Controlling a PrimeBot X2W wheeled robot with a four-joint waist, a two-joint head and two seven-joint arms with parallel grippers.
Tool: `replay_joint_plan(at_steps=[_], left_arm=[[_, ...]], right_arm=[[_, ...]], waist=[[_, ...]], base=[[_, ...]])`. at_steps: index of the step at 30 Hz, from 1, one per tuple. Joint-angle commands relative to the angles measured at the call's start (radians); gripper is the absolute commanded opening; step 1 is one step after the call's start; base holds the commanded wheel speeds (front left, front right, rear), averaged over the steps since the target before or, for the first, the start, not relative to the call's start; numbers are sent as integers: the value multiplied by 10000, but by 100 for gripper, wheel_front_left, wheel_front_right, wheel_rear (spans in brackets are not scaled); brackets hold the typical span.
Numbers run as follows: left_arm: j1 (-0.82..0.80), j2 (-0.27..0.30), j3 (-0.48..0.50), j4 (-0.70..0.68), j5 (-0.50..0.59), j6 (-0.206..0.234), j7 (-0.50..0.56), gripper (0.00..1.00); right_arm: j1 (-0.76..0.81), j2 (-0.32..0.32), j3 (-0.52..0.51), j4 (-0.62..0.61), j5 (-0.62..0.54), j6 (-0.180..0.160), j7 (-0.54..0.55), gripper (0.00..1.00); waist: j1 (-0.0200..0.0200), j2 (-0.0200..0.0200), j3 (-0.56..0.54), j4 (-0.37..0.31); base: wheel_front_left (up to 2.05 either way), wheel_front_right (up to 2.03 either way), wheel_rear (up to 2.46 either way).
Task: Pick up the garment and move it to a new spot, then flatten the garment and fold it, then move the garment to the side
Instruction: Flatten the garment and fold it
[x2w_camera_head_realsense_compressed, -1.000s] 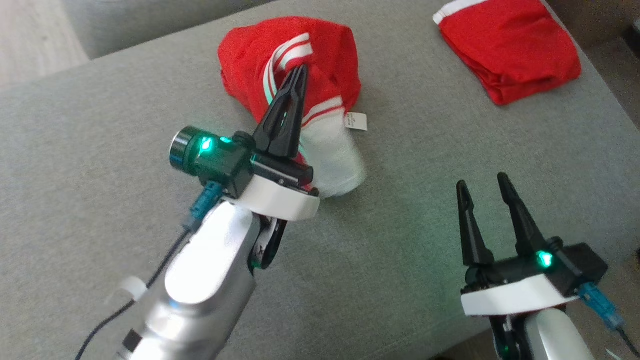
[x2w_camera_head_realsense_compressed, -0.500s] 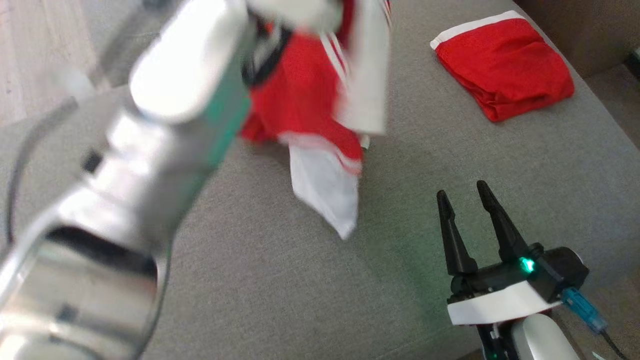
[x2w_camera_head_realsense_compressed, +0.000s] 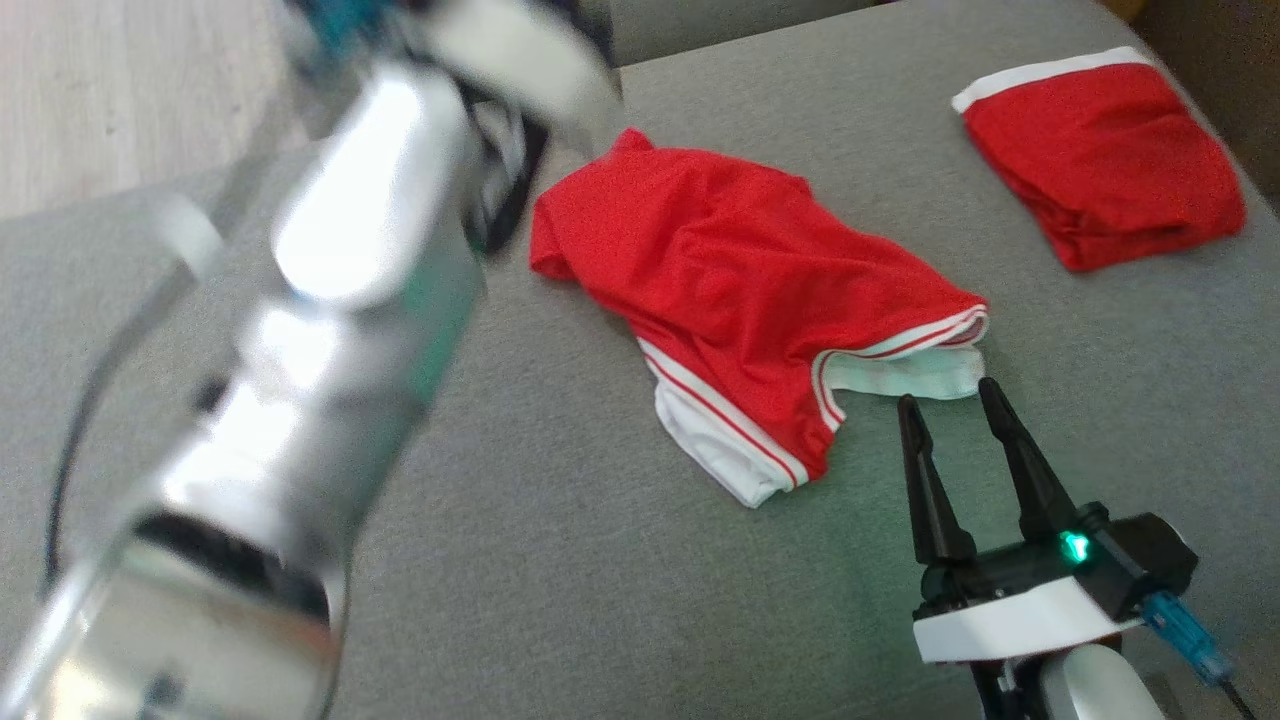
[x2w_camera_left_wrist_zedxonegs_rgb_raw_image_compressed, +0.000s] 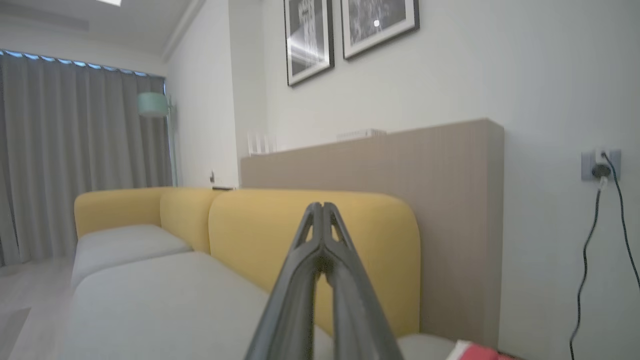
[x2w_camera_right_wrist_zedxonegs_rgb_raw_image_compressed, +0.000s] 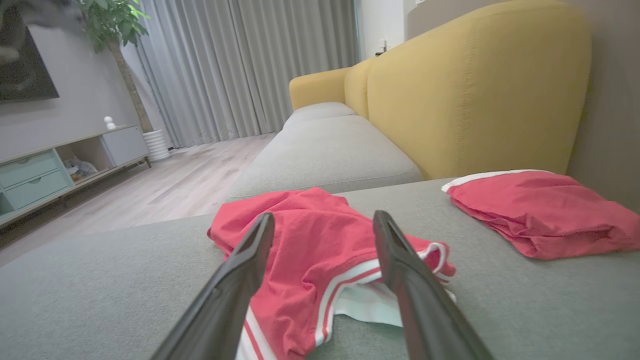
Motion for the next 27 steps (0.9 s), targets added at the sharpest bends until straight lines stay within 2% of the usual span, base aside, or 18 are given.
replay_joint_plan(at_steps=[1, 2, 7, 10, 13, 18, 21, 22, 26, 27], left_arm=[[343, 330, 59, -602, 458, 113, -39, 42], [837, 340, -77, -798, 750, 192, -39, 100], [3144, 320, -859, -1615, 1970, 490, -39, 100], [4208, 299, -1654, -1564, 2572, 431, -39, 100], [4797, 261, -2325, -1312, 2878, 335, -39, 100], [4898, 230, -3042, -669, 2945, 397, 86, 100], [4631, 226, -3674, -51, 2993, 808, 899, 100], [4517, 225, -3987, 342, 2851, 1002, 1719, 100], [4329, 224, -4512, 1056, 2634, 1197, 3142, 100], [4269, 223, -4565, 1120, 2580, 1203, 3158, 0]], right_arm=[[-281, -49, 236, -357, -111, 67, -40, 100], [-331, -49, 233, -366, -113, 67, -40, 100], [-565, -49, 190, -394, -132, 67, -40, 100], [-551, -49, -7, -485, -173, 67, -40, 100], [-496, -49, -216, -622, -155, 67, -40, 100], [-478, -49, -375, -744, -32, 67, -40, 100], [-547, -49, -296, -753, 76, 67, -40, 100], [-603, -49, -281, -773, 179, 67, -40, 100], [-652, -49, -192, -761, 324, 67, -40, 100], [-654, -49, -162, -758, 355, 67, -40, 100]], waist=[[0, 0, 273, 225], [0, 0, 360, 244], [0, 0, 826, 6], [0, 0, 1082, -265], [0, 0, 1383, -663], [0, 0, 1749, -1278], [0, 0, 1962, -1772], [0, 0, 2055, -2029], [0, 0, 2102, -2365], [0, 0, 2090, -2415]], base=[[0, 0, 0], [0, 0, 0], [0, 0, 0], [0, 0, 0], [0, 0, 0], [0, 0, 0], [0, 0, 0], [0, 0, 0], [0, 0, 0], [0, 0, 0]])
